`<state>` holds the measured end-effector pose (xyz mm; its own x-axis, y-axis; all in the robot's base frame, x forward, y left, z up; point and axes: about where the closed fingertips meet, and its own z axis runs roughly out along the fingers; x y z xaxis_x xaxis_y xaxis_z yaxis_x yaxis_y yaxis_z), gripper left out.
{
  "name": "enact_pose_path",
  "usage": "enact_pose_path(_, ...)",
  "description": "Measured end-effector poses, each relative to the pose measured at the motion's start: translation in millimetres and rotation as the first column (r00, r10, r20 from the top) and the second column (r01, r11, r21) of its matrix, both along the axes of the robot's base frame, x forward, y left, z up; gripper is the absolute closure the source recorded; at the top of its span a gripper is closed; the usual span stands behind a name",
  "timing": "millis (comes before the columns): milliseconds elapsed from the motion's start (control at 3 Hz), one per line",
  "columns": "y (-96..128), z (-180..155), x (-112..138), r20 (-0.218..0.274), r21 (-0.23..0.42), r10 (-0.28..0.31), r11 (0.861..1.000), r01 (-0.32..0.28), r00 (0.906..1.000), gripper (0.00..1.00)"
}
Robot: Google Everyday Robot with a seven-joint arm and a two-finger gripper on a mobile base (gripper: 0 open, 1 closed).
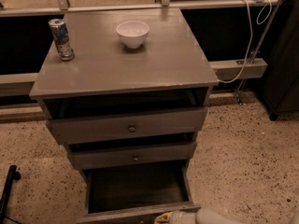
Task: Close bottom drawer
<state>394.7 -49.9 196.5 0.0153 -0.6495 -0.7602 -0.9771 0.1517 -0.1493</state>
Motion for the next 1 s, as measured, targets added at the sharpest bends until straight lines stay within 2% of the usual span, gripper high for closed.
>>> enact_pose_path(333, -11, -24, 15, -0.005, -0.033, -0.013, 0.999, 0.013, 0.9999, 1.0)
enact_pose_path(667, -19, -40, 33, 0.007, -0.048, -0.053, 0.997, 0.054, 0.9985, 1.0)
enact_pose_path(1000, -19, -41, 39, 0.017, -0.048, -0.06, 0.997, 0.061, 0.998, 1.0)
